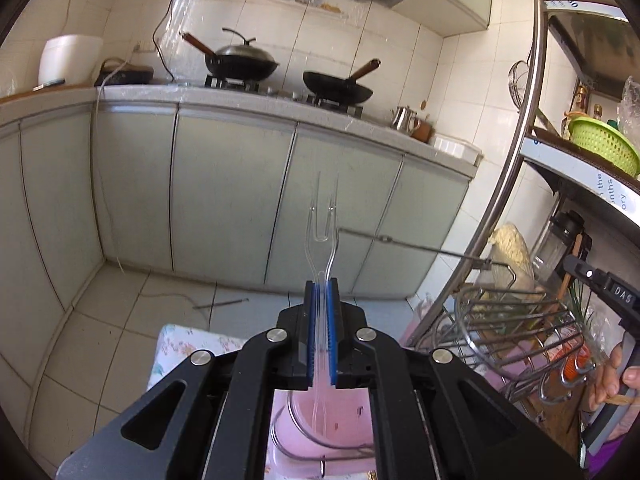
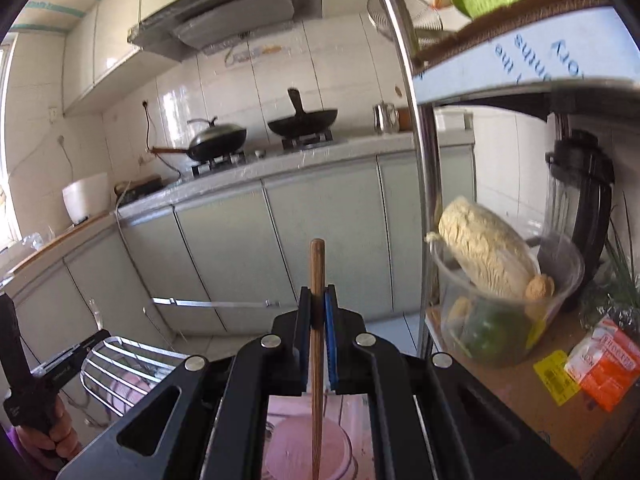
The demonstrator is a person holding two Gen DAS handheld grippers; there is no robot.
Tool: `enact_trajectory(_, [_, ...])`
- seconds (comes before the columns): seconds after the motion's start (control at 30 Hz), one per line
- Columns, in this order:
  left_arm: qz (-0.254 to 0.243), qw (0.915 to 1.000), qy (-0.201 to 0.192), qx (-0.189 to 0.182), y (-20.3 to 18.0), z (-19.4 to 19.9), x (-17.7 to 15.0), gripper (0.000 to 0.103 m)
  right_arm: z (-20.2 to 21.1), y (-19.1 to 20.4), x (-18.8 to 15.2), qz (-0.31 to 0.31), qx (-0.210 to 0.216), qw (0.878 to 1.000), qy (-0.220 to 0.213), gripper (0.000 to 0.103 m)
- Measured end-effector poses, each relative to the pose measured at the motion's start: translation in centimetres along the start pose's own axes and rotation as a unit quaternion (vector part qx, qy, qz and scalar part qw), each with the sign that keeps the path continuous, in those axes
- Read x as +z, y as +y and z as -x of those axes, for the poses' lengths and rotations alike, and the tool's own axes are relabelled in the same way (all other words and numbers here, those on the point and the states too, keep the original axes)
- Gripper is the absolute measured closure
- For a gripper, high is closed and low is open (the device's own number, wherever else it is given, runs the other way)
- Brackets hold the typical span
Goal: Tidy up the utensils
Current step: 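Lift the fork and chopstick and release both into the pink cup of the holder, then return to the cloth and grasp a clear utensil with the left tool while the right grasps a dark chopstick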
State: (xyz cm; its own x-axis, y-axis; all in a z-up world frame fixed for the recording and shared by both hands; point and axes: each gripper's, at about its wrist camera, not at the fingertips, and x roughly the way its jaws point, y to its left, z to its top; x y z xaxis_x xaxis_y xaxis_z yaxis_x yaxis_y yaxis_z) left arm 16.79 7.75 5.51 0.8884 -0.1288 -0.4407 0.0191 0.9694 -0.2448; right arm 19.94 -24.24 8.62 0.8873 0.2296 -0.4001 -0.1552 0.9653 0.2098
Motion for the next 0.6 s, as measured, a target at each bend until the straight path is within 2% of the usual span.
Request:
enact_trajectory(0.33, [0.006,0.9978,0.065,-0.010,0.6,-1.1,-1.3,0.098,-0.8,1.0,-1.2,0.005,0.014,0.999,0.050,0.095])
enact_trajectory(0.4, [0.002,0.9976,0.068,-0.008,0.6,-0.9,-1.2,0.098,-0.6,1.2,-1.1,0.008,0.017,0.998,0.054,0.085])
enact_trajectory(0.43, [-0.003,0.9976,0.068,-0.004,0.5,-0.6,-1.1,0.093,-0.4,1.2,-0.9,0.009,0.018,0.998,0.053,0.080])
enact_trajectory(0.47, [-0.004,0.9977,0.067,-0.004,0.4,-0.4,-0.9,0.089,-0.1,1.2,-0.8,0.009,0.019,0.999,0.049,0.071])
enact_trajectory(0.5, [-0.004,0.9978,0.066,-0.004,0.4,-0.2,-0.6,0.080,0.4,1.3,-0.7,0.011,0.020,0.999,0.043,0.067])
enact_trajectory(0.6, [0.000,0.9986,0.052,-0.004,0.4,1.0,0.2,0.075,1.9,1.4,-0.2,0.013,0.020,0.999,0.028,0.066])
